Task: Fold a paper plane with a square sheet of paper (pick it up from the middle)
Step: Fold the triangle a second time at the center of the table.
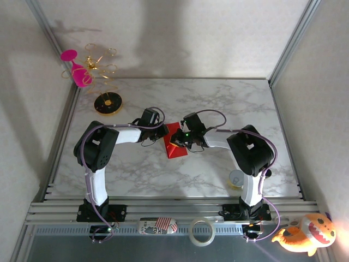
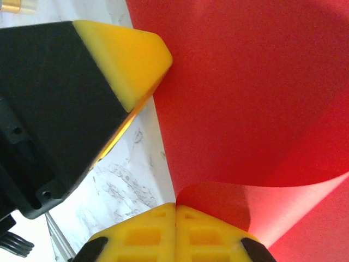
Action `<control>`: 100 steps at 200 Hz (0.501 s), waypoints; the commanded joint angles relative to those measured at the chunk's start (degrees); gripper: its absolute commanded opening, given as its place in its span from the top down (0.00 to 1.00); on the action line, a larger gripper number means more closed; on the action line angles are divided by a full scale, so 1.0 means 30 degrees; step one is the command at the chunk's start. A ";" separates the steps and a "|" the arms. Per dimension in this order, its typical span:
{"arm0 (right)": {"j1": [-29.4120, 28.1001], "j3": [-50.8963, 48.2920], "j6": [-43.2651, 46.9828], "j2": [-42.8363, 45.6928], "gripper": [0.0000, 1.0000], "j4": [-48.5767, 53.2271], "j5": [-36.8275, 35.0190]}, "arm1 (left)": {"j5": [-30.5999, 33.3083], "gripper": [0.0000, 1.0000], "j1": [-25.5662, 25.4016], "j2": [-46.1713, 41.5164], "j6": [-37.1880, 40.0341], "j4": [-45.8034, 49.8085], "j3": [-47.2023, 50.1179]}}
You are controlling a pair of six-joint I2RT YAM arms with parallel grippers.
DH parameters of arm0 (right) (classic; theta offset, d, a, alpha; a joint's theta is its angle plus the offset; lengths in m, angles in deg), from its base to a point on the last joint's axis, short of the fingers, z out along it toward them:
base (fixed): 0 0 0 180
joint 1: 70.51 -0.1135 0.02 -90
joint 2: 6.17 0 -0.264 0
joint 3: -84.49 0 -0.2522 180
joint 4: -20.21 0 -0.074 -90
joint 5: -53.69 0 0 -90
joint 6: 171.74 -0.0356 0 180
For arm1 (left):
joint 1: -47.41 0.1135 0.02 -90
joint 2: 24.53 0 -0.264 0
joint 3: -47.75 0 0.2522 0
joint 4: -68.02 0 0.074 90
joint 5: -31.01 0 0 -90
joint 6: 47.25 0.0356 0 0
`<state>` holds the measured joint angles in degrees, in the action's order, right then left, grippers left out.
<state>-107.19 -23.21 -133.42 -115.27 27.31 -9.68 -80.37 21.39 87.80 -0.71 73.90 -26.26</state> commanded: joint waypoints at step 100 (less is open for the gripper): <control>-0.0193 0.1012 0.0377 -0.1074 1.00 0.0430 -0.0366 | 0.0156 0.85 0.0117 0.0296 0.0102 0.0869 0.0571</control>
<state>-107.19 -21.61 -133.40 -117.46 27.62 -10.34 -80.37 21.41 87.80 -0.73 73.85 -26.21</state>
